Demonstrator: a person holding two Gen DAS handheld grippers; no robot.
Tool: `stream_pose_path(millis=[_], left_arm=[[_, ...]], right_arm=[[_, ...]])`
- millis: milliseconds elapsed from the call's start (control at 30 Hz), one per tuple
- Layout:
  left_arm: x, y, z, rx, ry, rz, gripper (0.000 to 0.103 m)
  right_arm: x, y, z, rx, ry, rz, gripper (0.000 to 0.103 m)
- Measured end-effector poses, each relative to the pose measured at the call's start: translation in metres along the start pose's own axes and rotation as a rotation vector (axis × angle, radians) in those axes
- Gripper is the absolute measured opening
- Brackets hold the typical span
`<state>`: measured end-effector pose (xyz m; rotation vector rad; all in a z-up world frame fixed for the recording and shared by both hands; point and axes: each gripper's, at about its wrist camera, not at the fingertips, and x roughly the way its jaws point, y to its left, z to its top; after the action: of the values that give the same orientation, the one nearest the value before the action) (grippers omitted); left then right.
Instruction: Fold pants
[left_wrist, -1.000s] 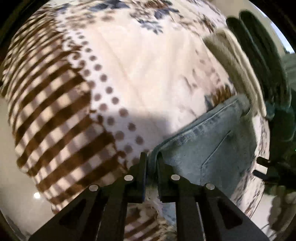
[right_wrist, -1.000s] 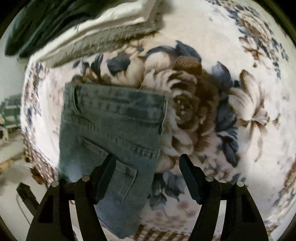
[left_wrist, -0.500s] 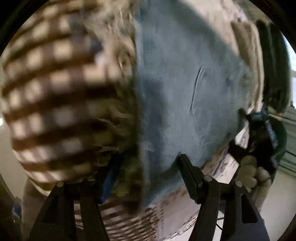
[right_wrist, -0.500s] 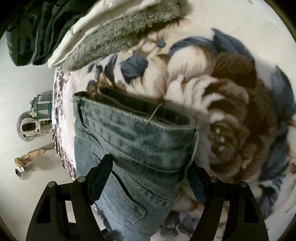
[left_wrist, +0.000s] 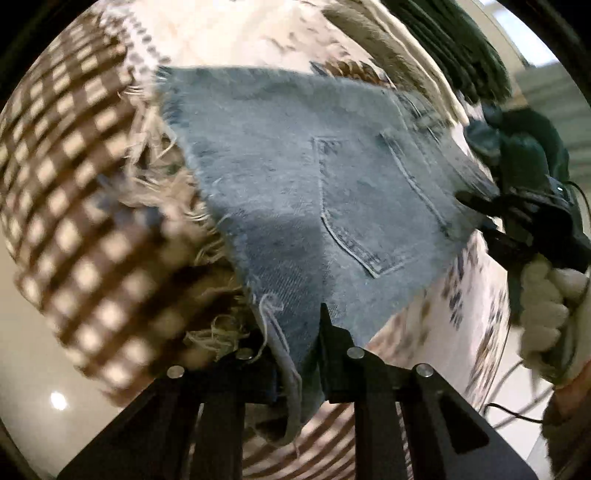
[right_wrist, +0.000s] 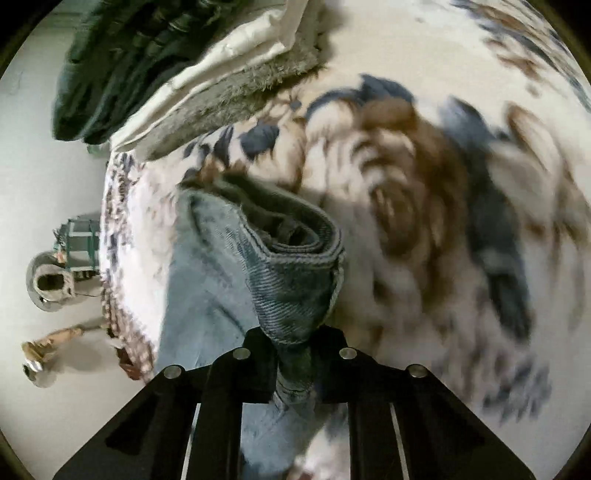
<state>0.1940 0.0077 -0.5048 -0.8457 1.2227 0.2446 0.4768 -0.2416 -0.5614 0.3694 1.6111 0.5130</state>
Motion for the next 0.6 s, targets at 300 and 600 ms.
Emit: stream_pose_path(millis=[300,600], left_arm=[[-0.029,0.047,-0.002,-0.026,0.008,0.037,0.020],[-0.073,0.066,-0.085,-0.646,-0.263,-0.163,0.072]], right_arm=[[-0.003,-0.039,-0.107,0.036,0.158,-0.016,0.026],[0.018,-0.071,-0.110,0.002,0.235,-0.011,0.067]])
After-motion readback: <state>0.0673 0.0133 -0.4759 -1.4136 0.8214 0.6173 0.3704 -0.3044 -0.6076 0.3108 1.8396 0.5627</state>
